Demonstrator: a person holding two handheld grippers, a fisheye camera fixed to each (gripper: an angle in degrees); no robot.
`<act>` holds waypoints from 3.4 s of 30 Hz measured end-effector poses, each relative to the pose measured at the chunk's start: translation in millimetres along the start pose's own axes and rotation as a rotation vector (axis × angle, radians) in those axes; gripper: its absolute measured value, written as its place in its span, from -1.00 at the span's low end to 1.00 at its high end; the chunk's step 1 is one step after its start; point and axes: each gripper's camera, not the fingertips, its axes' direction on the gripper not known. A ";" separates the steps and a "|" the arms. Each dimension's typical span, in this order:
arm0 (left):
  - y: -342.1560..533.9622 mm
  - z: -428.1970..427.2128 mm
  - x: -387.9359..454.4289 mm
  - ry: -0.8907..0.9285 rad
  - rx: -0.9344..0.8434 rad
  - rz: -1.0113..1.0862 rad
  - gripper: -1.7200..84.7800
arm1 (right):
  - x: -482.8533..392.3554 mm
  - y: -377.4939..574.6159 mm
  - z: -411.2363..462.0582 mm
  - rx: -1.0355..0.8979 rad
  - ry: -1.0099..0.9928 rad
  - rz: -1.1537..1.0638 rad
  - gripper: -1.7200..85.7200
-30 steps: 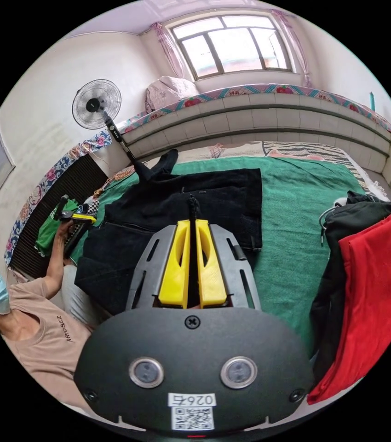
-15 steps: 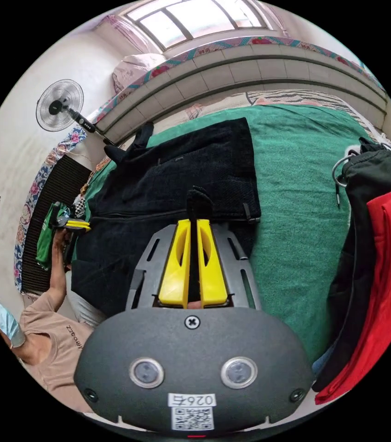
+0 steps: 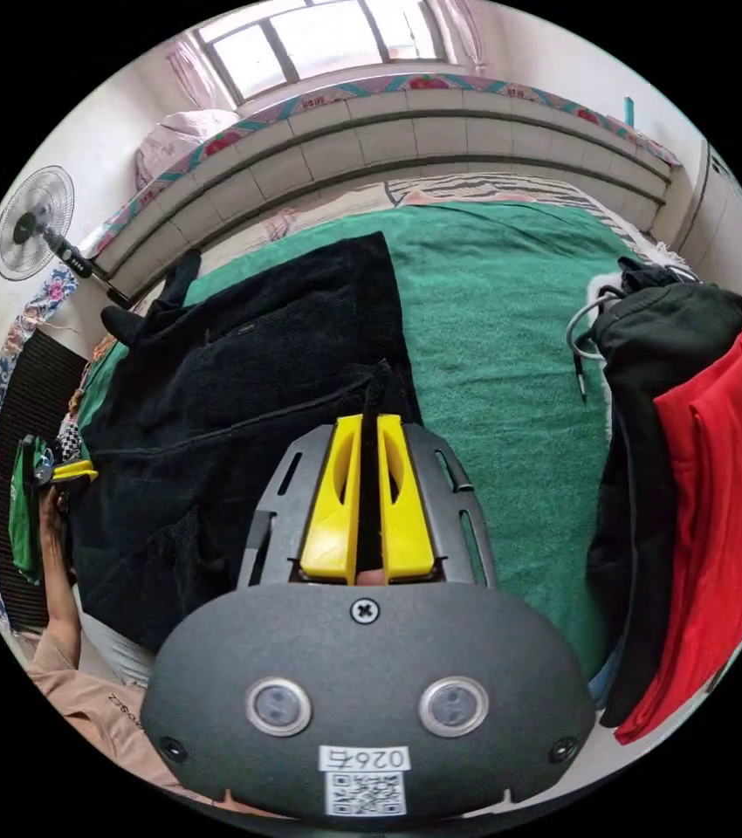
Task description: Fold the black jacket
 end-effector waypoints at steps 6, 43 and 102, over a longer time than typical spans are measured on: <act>38.2 -100.8 -27.1 -0.031 0.308 -0.186 -0.97 | 36.3 23.1 -48.4 0.077 -0.235 0.002 -0.92; -213.3 -8.0 365.8 0.802 0.061 0.424 -0.92 | -101.6 -27.6 -64.0 -0.077 -0.235 -0.820 -0.67; 350.0 -185.5 304.5 -0.237 0.502 0.649 -0.53 | -274.2 -146.2 -128.6 -0.228 0.116 -0.538 -0.67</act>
